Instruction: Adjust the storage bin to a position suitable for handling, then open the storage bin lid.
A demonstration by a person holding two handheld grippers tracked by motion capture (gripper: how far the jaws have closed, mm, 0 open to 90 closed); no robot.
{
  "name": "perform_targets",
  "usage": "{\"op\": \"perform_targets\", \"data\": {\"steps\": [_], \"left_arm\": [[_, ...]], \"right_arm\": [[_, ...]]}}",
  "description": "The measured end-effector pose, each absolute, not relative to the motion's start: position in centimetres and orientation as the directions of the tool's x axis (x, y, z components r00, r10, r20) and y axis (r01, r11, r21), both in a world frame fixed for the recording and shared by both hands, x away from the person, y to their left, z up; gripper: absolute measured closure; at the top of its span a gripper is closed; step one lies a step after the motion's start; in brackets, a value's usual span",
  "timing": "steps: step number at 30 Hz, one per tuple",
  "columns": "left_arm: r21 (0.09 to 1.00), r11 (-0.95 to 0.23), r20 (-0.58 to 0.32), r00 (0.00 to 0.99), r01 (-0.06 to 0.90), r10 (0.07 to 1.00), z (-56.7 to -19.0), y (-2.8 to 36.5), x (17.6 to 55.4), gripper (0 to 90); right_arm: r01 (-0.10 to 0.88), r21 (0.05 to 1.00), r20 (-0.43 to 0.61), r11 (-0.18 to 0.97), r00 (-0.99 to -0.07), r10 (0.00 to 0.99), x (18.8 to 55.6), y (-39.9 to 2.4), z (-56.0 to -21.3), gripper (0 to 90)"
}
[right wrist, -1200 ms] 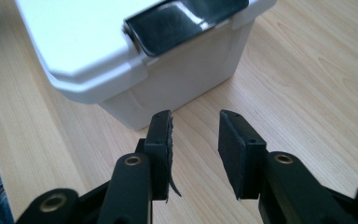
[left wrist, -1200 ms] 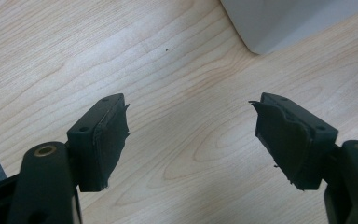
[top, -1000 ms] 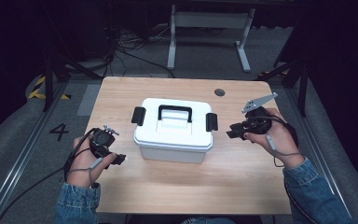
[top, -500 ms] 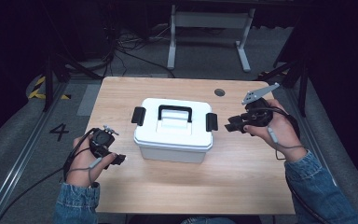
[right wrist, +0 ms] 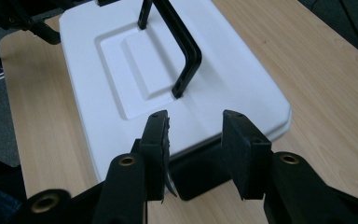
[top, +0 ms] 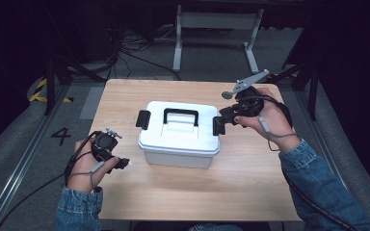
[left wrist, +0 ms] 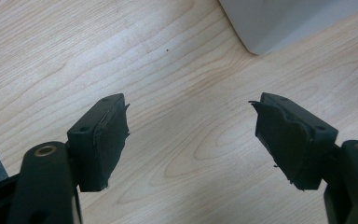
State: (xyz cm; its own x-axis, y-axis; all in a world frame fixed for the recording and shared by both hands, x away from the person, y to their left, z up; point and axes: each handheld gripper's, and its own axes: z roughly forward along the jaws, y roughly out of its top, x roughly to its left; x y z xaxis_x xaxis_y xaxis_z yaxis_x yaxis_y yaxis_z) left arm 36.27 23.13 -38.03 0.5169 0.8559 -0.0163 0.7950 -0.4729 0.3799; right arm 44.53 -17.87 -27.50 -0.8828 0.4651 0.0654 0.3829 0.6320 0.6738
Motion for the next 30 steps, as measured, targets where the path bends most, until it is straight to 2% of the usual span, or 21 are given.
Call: {"op": "perform_targets", "data": {"steps": [14, 30], "left_arm": [[0.378, -0.470, -0.020, 0.515, 0.798, 0.857, -38.0, 23.5, 36.0, 26.1], [0.368, -0.477, -0.024, 0.521, 0.798, 0.853, -38.2, 23.3, 36.2, 26.1]], "right_arm": [[0.325, 0.677, 0.035, 0.660, -0.910, 0.413, 46.8, -13.0, -26.8, 54.7], [0.299, 0.683, 0.033, 0.666, -0.924, 0.380, 49.0, -9.2, -27.8, 45.5]]}}
